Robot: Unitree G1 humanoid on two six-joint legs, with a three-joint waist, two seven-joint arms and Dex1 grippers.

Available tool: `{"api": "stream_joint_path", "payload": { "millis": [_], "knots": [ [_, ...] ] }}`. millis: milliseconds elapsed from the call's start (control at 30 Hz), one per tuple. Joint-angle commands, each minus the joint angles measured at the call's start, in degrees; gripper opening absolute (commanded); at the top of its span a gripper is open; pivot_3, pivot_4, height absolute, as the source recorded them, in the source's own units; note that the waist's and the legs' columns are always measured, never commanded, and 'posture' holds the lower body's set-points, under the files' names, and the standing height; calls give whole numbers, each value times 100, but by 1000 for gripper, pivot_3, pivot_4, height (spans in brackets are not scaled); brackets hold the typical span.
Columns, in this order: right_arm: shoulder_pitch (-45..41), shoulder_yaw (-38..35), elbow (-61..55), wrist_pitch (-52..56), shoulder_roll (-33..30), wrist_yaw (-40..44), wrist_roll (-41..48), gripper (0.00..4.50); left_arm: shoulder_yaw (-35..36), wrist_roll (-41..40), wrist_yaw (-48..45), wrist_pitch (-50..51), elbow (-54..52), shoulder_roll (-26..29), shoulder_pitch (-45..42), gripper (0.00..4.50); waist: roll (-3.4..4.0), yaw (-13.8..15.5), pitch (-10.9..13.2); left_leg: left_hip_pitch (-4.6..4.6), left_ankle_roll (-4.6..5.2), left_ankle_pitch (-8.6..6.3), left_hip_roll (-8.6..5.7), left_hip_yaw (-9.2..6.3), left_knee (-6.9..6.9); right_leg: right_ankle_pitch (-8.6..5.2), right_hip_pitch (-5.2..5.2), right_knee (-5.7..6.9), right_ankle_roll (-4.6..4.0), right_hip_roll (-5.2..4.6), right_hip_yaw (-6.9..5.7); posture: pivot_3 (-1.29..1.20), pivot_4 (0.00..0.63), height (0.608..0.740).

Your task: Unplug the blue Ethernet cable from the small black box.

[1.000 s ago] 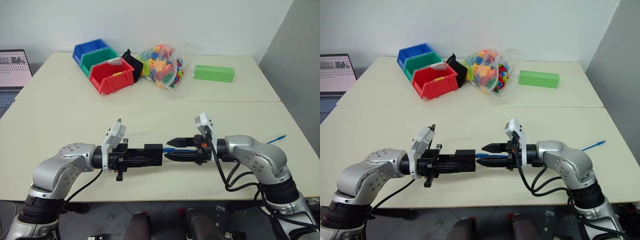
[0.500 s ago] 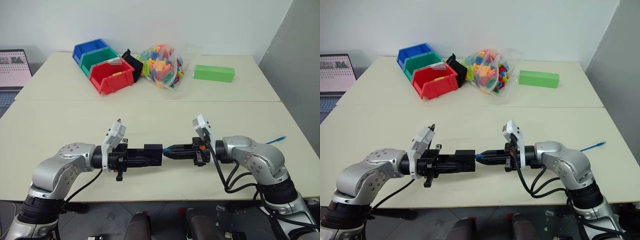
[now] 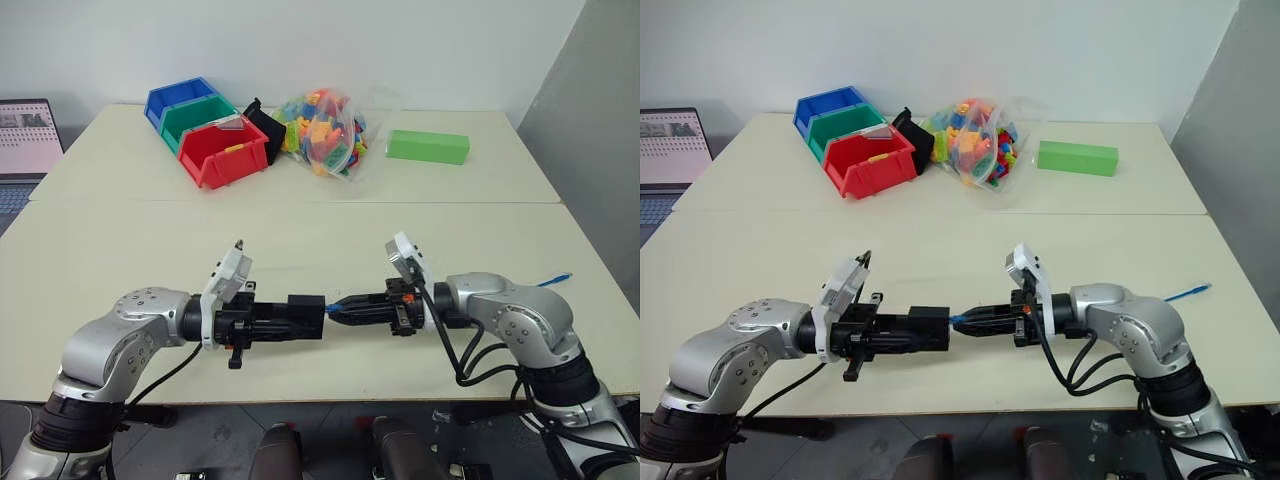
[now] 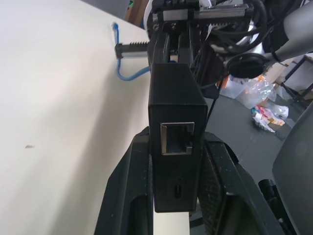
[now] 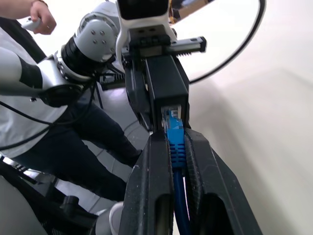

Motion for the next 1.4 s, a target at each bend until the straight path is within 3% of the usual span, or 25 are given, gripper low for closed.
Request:
{"api": "stream_joint_path", "payload": {
  "millis": [33,267,433,633,900,933,1133,1233,1333,1400],
  "knots": [
    [46,-248,-72,-5,-159,124,158,23,150,-26,-22,-60,-41,84,-5,799,0,0,0,0,0,0,0,0,0,0,0,0,0,0,0,0,150,740],
    [76,-408,17,-118,-81,-21,127,23,230,-9,36,-67,11,123,28,799,0,0,0,0,0,0,0,1,-2,-1,-1,-1,-1,0,1,0,150,740],
    [-490,-627,1046,-1241,262,-951,-1018,23,526,78,517,-152,101,-14,140,799,4,-19,3,0,0,0,1,3,-2,0,-5,1,0,1,3,0,150,740],
    [-1649,-515,3942,-2868,814,-3210,-3061,23,757,259,1262,-361,41,-381,397,799,4,-21,4,0,0,0,0,12,-2,1,-7,-1,1,-1,10,0,150,740],
    [-2720,-1046,6537,-3373,1537,-4280,-3419,23,680,767,1743,-975,199,-700,384,799,7,-16,6,-9,-1,0,-1,13,-11,15,-12,-3,-33,-3,15,0,150,740],
    [-2793,-1100,6724,-3419,1569,-4314,-3433,757,676,808,1779,-1029,215,-730,382,799,8,-15,6,-8,-1,0,-2,14,-11,15,-12,-3,-34,-4,14,0,150,740],
    [-2870,-1244,6717,-3485,1605,-4146,-3412,1980,696,1134,2255,-1340,410,-959,225,799,10,-14,7,-8,0,0,-2,13,-11,15,-11,-2,-34,-5,14,0,150,740],
    [-2590,-1120,5836,-3242,1481,-3794,-3409,2720,760,1467,2678,-1670,778,-1135,-47,799,11,-14,8,-8,0,0,-1,11,-11,15,-12,0,-33,-4,14,0,150,740],
    [-1967,-668,3951,-2957,1214,-2842,-3212,3380,908,2068,3478,-2359,1520,-1357,-527,799,13,5,9,-9,0,0,-1,9,-12,15,-11,-2,-32,-4,12,0,150,740],
    [-1595,-388,2804,-2702,1025,-2206,-2953,3383,1005,2362,3900,-2762,1994,-1463,-794,799,14,47,10,-14,0,0,0,3,-10,14,-12,-1,-31,-5,6,0,150,740]
  ]
}}
